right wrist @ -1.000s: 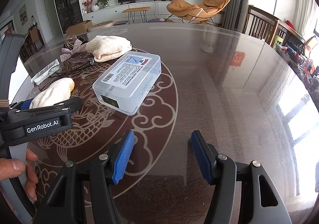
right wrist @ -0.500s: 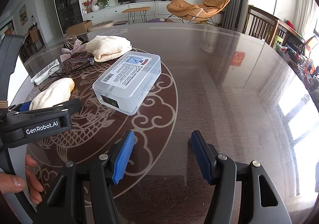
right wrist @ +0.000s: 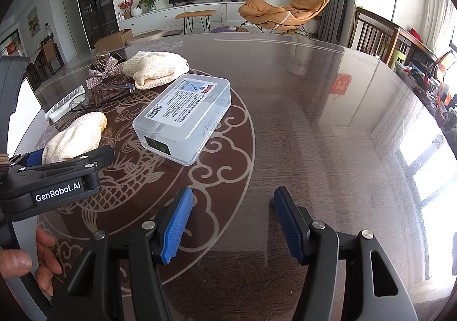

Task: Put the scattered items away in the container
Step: 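Close the left tool on the knitted mitten while the right tool grasps the clear box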

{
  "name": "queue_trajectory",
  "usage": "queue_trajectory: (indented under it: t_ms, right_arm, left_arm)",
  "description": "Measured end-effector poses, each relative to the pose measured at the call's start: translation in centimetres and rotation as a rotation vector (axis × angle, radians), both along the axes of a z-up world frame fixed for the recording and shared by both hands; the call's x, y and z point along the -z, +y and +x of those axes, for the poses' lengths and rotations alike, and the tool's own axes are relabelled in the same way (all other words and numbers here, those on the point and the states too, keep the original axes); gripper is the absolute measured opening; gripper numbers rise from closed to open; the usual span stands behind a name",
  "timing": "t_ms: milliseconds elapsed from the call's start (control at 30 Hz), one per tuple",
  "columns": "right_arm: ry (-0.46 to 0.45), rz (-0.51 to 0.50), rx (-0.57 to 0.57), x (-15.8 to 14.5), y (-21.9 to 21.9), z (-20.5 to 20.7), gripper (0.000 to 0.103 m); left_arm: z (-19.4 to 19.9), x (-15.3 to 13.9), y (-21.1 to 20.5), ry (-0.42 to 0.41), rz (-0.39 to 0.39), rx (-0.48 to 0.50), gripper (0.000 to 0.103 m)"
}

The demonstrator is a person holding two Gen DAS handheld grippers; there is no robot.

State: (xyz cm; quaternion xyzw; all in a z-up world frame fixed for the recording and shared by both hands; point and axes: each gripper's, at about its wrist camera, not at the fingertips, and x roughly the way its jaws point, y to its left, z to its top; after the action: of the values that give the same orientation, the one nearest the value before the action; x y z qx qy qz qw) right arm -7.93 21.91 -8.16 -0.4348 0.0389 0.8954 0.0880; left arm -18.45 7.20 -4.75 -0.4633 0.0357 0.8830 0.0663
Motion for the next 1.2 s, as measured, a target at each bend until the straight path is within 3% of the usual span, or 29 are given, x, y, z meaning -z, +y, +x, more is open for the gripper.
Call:
queue_trajectory:
  t_ms: [167,200,233,267,400,533,667,767,867,967,1200]
  right_arm:
    - [0.0,0.0,0.0,0.0,0.0,0.0,0.061]
    - [0.0,-0.001,0.0,0.0,0.0,0.0,0.061]
    - [0.0,-0.001,0.0,0.0,0.0,0.0,0.061]
    - [0.0,-0.002,0.0,0.0,0.0,0.0,0.061]
    - [0.015,-0.04,-0.005,-0.1,0.4,0.1,0.062]
    - [0.155,-0.318,-0.065,-1.2,2.0,0.9,0.062]
    - [0.159,-0.363,-0.036,-2.9,0.0,-2.7,0.062]
    - [0.096,-0.28,0.054,-3.3,-2.2,-6.4,0.062]
    - [0.044,-0.084,0.106,-3.2,-5.0,-8.8,0.062]
    - [0.051,0.015,0.155,-3.4,-6.1,-9.7,0.061]
    - [0.023,0.01,0.161,-3.7,-5.9,-10.7,0.062]
  left_arm:
    - [0.1,-0.1,-0.4,-0.005,-0.005,0.031,0.101]
    - [0.3,-0.2,-0.7,0.009,-0.004,0.04,0.094]
    - [0.6,-0.6,-1.0,0.034,-0.003,0.049,0.068]
    - [0.8,-0.8,-1.4,0.052,-0.01,0.057,0.054]
    - [2.1,-1.0,-4.2,0.064,-0.011,0.047,0.052]
    - [3.4,-1.0,-6.6,0.06,0.013,0.045,0.051]
    - [3.4,-0.9,-6.1,0.067,-0.01,0.04,0.053]
    - [3.3,-0.8,-6.2,0.066,-0.001,0.039,0.052]
    - [3.3,-0.7,-6.4,0.066,0.001,0.039,0.053]
    - [3.3,-0.7,-6.4,0.066,0.001,0.039,0.053]
    - [3.3,-0.8,-6.4,0.066,0.001,0.039,0.053]
